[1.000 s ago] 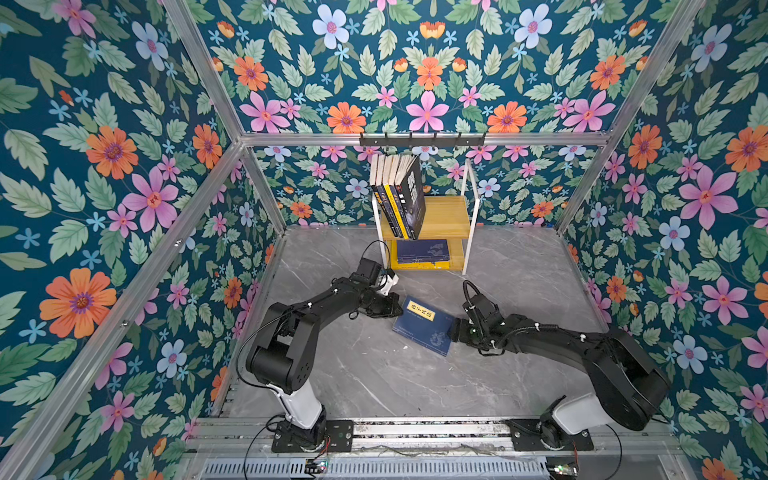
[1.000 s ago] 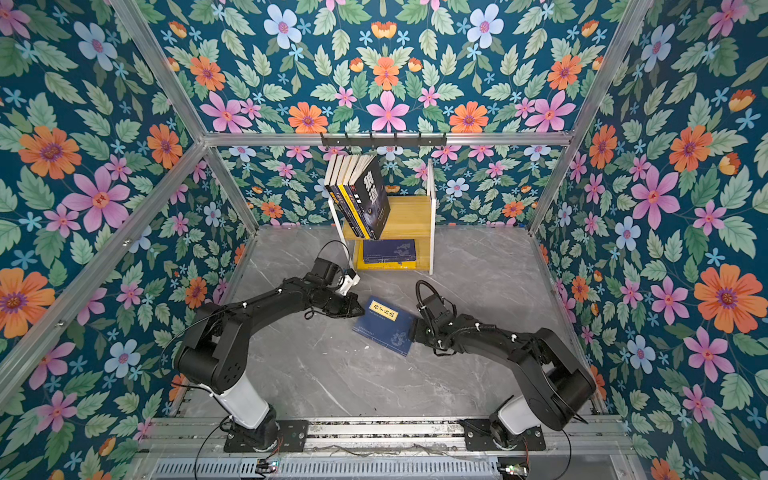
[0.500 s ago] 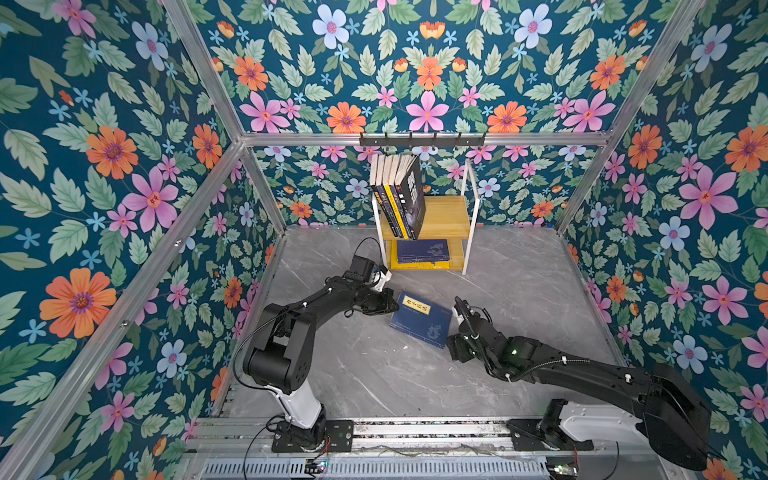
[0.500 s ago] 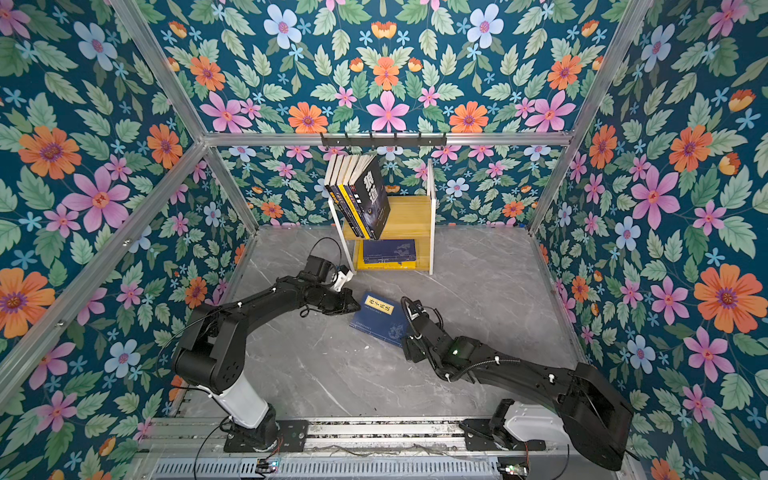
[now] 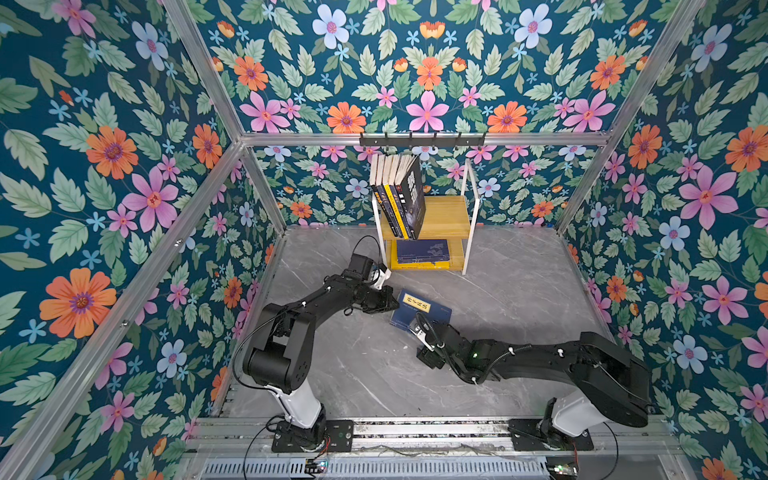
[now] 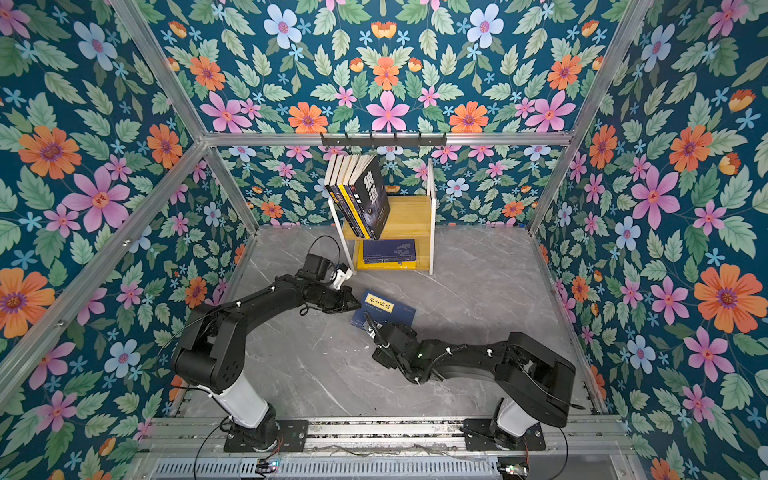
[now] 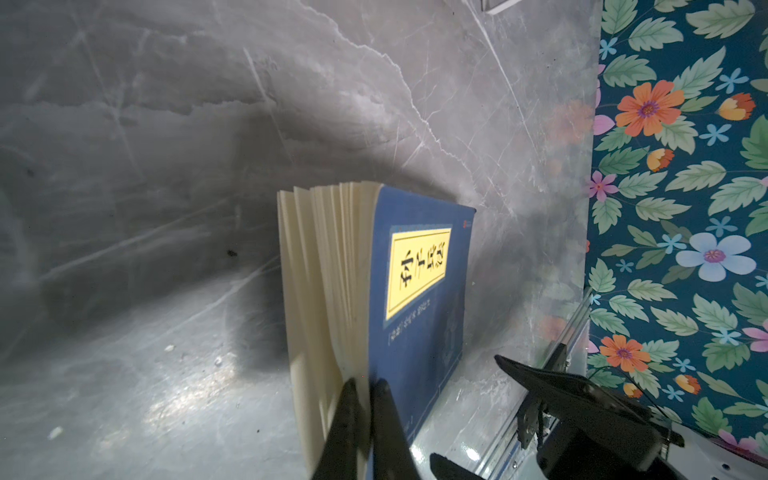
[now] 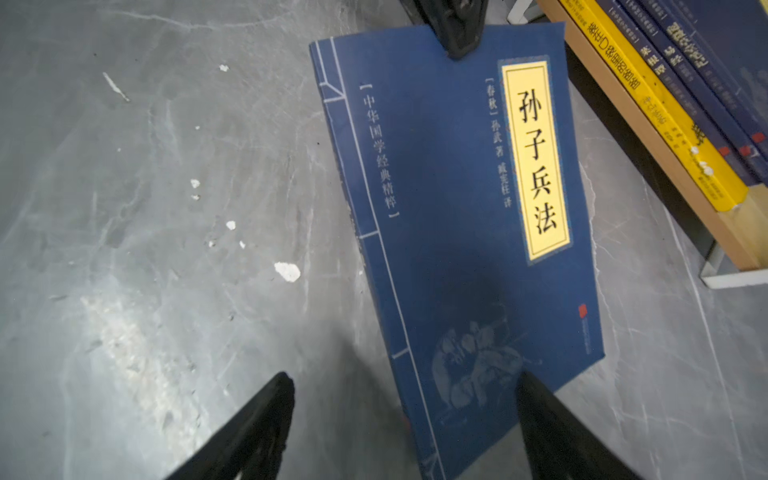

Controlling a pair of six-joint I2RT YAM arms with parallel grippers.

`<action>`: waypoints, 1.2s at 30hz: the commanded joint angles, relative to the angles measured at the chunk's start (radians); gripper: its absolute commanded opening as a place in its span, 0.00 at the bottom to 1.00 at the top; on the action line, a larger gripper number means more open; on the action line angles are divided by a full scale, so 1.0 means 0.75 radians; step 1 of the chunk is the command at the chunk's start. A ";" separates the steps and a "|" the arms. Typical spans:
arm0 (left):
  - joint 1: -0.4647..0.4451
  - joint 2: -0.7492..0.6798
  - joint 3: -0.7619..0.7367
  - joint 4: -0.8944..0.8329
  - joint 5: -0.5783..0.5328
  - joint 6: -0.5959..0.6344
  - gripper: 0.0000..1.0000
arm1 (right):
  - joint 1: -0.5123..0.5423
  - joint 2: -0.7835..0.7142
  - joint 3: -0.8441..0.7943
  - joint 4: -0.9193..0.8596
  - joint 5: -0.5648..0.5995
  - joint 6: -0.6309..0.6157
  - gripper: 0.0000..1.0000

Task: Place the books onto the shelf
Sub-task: 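Grasp the upright blue book with right gripper while left gripper releases and withdraws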

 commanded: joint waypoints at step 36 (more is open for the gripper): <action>0.043 -0.005 -0.050 0.036 -0.008 -0.008 0.36 | 0.041 0.684 0.049 1.127 0.873 -0.852 0.00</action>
